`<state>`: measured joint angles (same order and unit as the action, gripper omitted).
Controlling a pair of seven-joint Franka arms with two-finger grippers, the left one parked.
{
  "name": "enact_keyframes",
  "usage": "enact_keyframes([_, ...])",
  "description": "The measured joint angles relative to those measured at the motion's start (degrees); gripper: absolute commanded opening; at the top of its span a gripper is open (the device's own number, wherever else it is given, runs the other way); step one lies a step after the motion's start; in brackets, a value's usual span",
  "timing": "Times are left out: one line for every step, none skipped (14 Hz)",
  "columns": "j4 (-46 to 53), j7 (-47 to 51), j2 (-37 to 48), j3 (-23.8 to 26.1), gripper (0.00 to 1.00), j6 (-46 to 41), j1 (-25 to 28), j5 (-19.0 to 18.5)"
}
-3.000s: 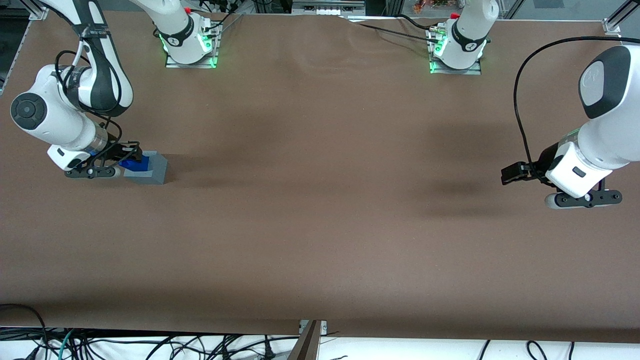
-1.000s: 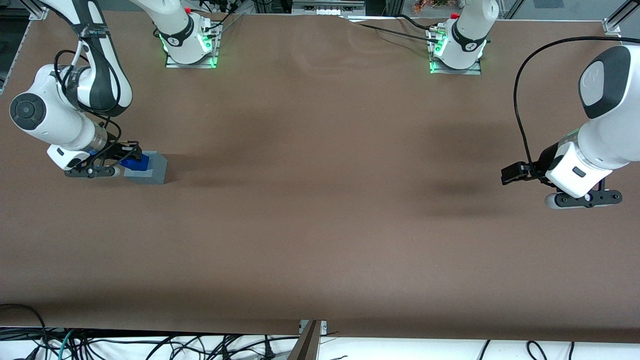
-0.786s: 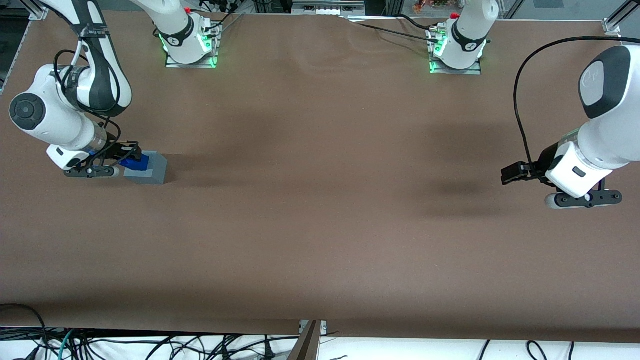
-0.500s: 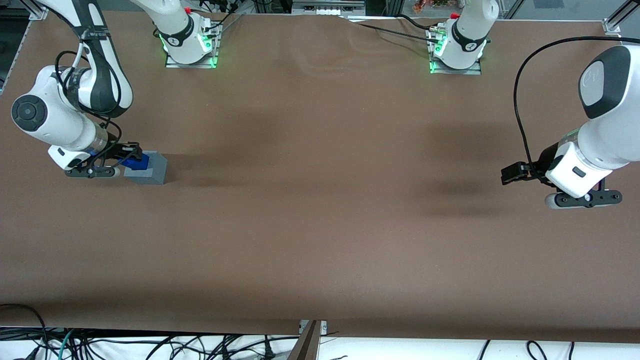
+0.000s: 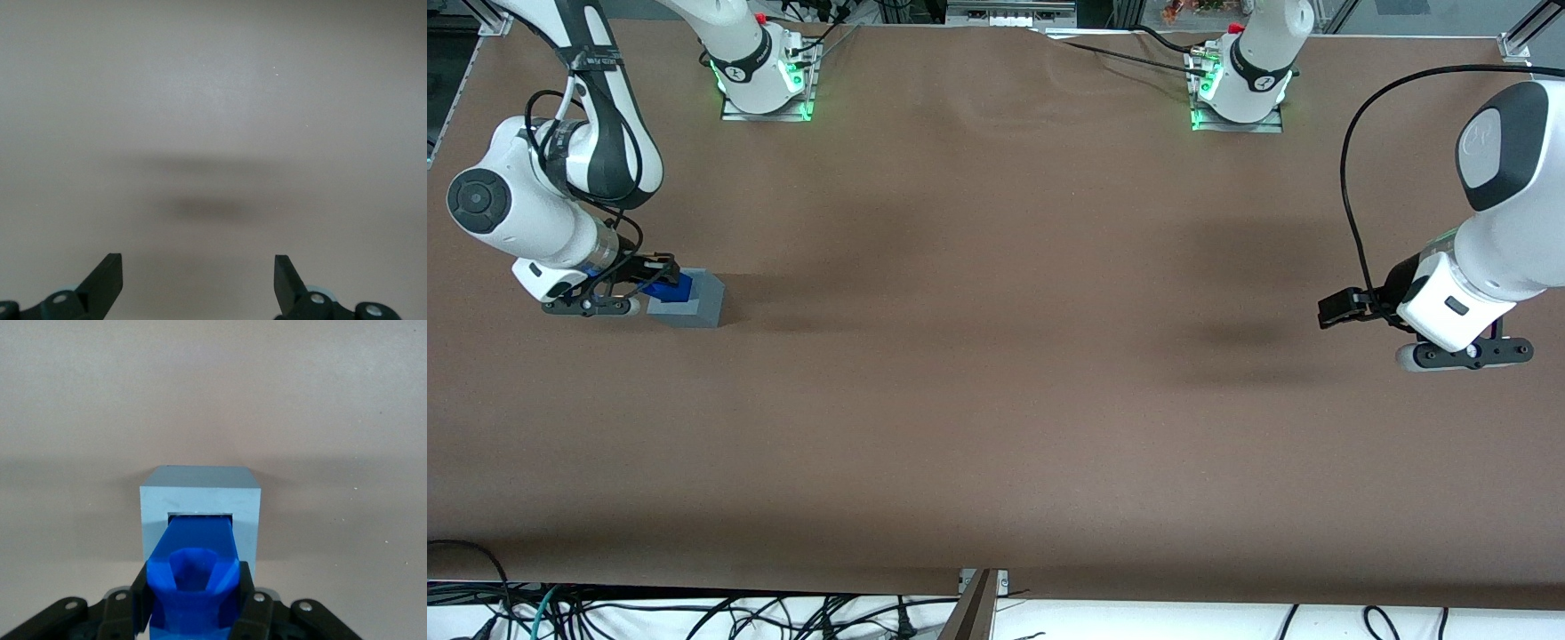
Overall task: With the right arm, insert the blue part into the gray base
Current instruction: 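Lower and press the blue part down into the gray base hole, then open the right gripper and lift away from the blue part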
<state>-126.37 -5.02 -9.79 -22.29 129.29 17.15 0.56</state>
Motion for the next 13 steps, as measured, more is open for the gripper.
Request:
enact_keyframes([0.0,0.4,-0.1,0.0,0.14,0.2,0.0,0.0])
enact_keyframes([-0.1,0.6,-0.3,0.0,0.14,0.4,0.0,0.0])
enact_keyframes([-0.2,0.6,-0.5,0.0,0.16,0.6,0.0,0.0])
enact_keyframes([-0.2,0.6,-0.6,0.0,0.33,0.7,0.0,0.0])
enact_keyframes([-0.2,0.6,-0.8,0.0,0.83,0.8,0.0,0.0])
enact_keyframes([-0.2,0.7,-0.8,0.0,0.98,0.9,0.0,0.0])
enact_keyframes([-0.2,0.7,-0.9,0.0,0.99,0.9,0.0,0.0])
enact_keyframes([-0.2,0.7,-0.9,0.0,0.99,0.9,0.0,0.0])
enact_keyframes([-0.2,0.7,-0.9,0.0,0.99,0.8,0.0,0.0])
enact_keyframes([-0.2,0.7,-0.9,0.0,0.99,0.8,0.0,0.0])
enact_keyframes([-0.2,0.7,-0.9,0.0,0.99,0.8,0.0,0.0])
enact_keyframes([-0.2,0.7,-0.9,0.0,0.99,0.8,0.0,0.0])
enact_keyframes([-0.2,0.7,-0.8,0.0,0.99,0.8,0.0,0.0])
